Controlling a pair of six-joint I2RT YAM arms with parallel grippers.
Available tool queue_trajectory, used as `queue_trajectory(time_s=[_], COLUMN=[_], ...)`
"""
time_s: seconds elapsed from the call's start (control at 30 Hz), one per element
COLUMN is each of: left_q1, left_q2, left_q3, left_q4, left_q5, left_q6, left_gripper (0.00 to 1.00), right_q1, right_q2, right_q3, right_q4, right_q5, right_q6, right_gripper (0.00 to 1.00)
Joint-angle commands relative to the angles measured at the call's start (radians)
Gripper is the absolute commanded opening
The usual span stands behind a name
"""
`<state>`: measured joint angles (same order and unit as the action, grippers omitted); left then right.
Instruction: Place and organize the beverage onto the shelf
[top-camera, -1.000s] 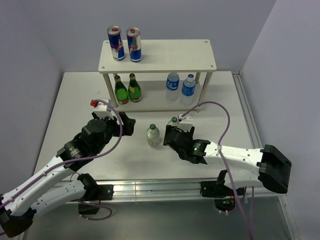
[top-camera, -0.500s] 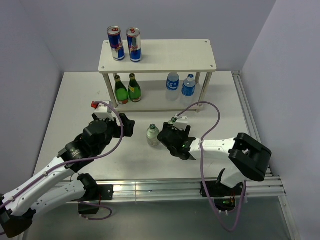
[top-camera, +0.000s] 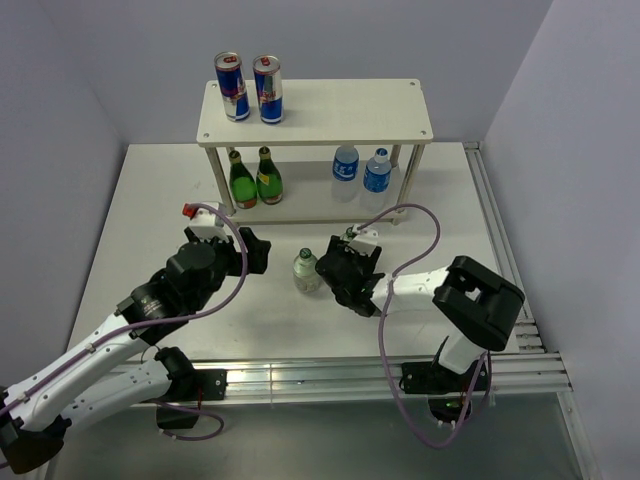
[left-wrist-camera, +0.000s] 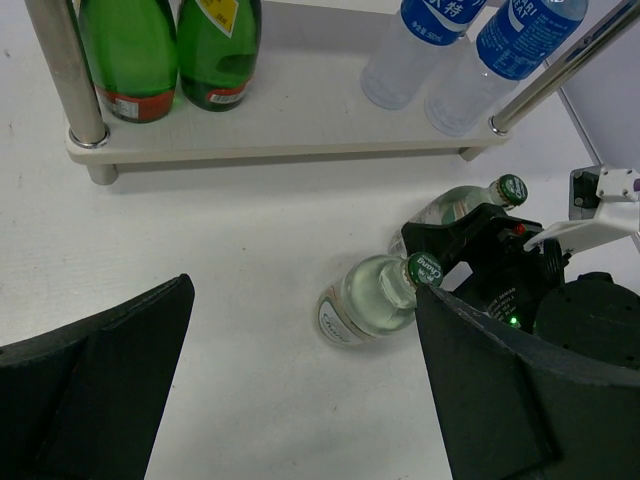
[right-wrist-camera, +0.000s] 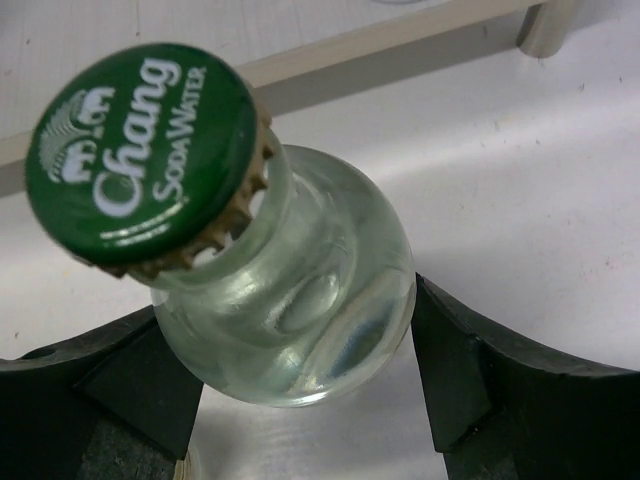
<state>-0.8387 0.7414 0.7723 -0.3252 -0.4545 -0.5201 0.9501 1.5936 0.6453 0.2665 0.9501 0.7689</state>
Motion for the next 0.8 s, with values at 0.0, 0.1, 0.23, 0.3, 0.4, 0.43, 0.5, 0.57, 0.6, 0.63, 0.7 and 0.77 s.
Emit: queue_trajectory(time_s=[0.0,0.1,0.23,0.3,0.4,0.43,0.5,0.57,0.6,0.63,0.7,0.77], left_q1=[-0.010,-0.016,-0.025,-0.030,-0.037,-0.039,-0.042,-0.043,-0.045,-0.045,-0.045,-0.045], left_q2=[-0.010,-0.013,0.003,0.006,-0.002,-0.007,-0.014,-0.017,-0.019,-0.019,-0.019,-0.016], left_q3=[0.005,-0.001,0.002,0.002,-0.001,-0.004,-0.007,-0.007,-0.007,-0.008,-0.010,-0.008], left_q4=[0.031,0.031,0.022,0.015,0.015,0.015,0.015,0.014,0.014,0.014,0.012,0.012], left_q5=[-0.030,-0.035,-0.044,-0.050,-0.062,-0.064,-0.067,-0.073,-0.075,-0.075,-0.076,-0.079], left_q6=[-0.011,-0.012,-0.017,-0.018,-0.021,-0.021,-0.023,-0.024,-0.024,-0.024,-0.026,-0.027], left_gripper=[0.99,0.99,0.99,0.99,0.99,0.99,0.99,0.99,0.99,0.99,0.99,0.99], right_q1=[-0.019,-0.025,-0.036,-0.048,-0.059,-0.059,-0.059,-0.054,-0.050,-0.048,-0.028,-0.007], right_q2=[0.040,0.062,0.094,0.103,0.105,0.101,0.092,0.060,0.045,0.010,-0.030,-0.090], right_q3=[-0.006,-0.007,0.002,0.010,0.019,0.022,0.031,0.030,0.031,0.031,0.045,0.056], right_q4=[0.109,0.154,0.204,0.220,0.198,0.188,0.145,0.100,0.082,0.064,-0.001,-0.074], right_q5=[0.067,0.088,0.101,0.084,0.062,0.053,0.046,0.035,0.032,0.036,0.044,0.056], right_q6=[-0.005,-0.017,-0.068,-0.079,-0.082,-0.076,-0.066,-0.048,-0.043,-0.036,-0.036,-0.031], right_gripper=[0.78,0.71,0.51,0.38,0.07,0.00,0.00,0.00,0.00,0.00,0.00,0.00])
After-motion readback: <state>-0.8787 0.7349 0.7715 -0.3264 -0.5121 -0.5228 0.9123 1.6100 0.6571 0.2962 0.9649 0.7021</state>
